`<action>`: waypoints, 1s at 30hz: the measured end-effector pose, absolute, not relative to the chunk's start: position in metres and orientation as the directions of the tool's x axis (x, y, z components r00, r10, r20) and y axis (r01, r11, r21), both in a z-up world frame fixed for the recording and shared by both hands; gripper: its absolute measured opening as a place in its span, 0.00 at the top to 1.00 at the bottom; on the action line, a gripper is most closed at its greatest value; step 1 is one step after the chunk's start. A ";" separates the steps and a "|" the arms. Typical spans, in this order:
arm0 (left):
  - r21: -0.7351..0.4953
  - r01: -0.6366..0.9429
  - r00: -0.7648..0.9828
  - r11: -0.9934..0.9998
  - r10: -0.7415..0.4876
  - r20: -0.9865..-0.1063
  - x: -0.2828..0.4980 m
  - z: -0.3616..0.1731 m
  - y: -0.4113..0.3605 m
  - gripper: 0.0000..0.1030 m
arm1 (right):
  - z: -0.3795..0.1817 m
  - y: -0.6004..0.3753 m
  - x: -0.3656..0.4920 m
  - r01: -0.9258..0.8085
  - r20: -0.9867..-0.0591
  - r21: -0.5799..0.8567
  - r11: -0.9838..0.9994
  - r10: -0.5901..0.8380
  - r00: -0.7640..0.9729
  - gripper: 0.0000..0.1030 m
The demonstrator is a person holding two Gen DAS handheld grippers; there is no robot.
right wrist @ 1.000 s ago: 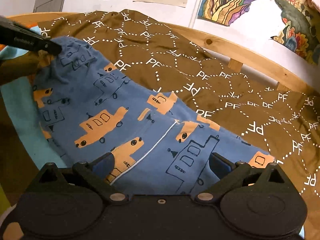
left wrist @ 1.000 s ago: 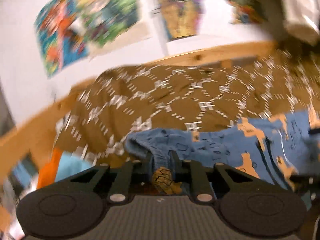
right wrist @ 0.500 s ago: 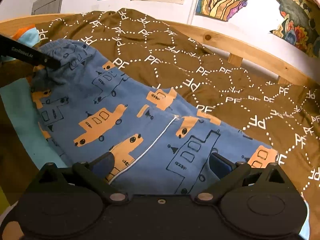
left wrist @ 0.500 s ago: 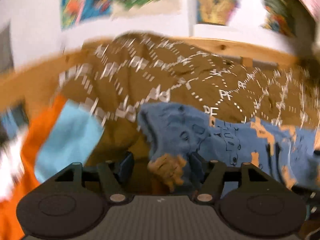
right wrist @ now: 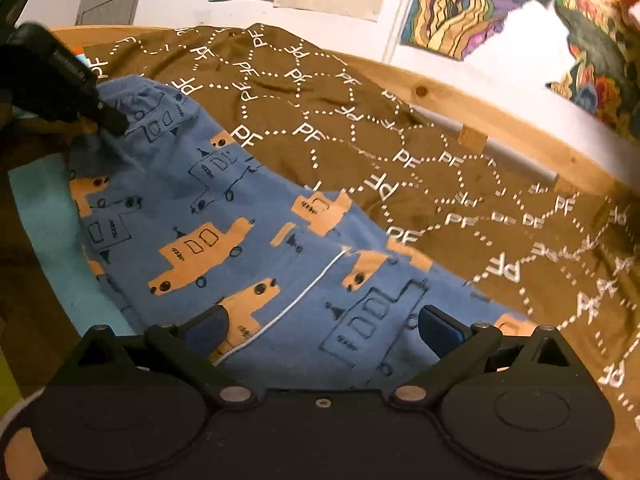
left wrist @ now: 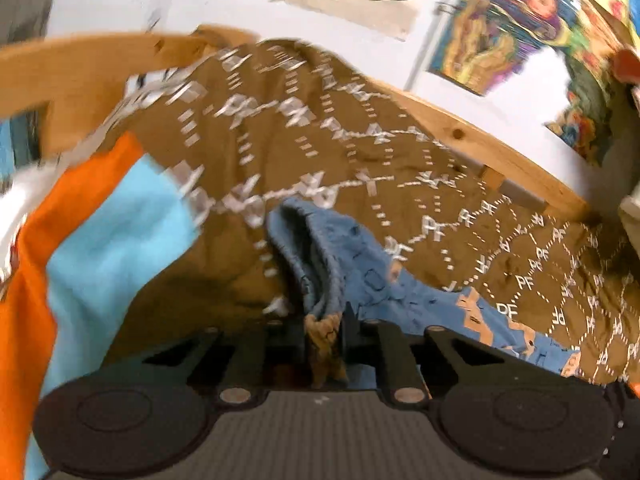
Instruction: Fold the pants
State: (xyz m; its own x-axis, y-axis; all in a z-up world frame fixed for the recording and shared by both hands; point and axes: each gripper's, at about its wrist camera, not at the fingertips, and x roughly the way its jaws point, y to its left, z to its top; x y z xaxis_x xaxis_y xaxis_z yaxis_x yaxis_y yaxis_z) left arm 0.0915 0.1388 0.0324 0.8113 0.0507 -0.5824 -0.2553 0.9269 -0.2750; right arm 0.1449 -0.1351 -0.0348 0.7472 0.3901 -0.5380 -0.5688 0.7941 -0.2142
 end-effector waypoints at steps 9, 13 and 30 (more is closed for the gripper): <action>-0.075 0.080 0.868 0.994 -0.106 -0.485 0.097 0.084 0.027 0.85 | -0.012 -0.189 0.140 -0.581 -0.506 -0.287 0.762 0.394 0.767 0.02; -0.019 0.229 0.841 0.973 -0.207 -0.499 0.110 0.084 -0.034 0.84 | -0.001 -0.246 0.140 -0.497 -0.501 -0.275 0.823 0.319 0.805 0.02; 0.306 0.488 0.744 0.818 -0.206 -0.636 0.111 -0.036 -0.150 0.35 | -0.019 -0.329 0.170 -0.454 -0.470 0.164 0.875 0.474 0.744 0.03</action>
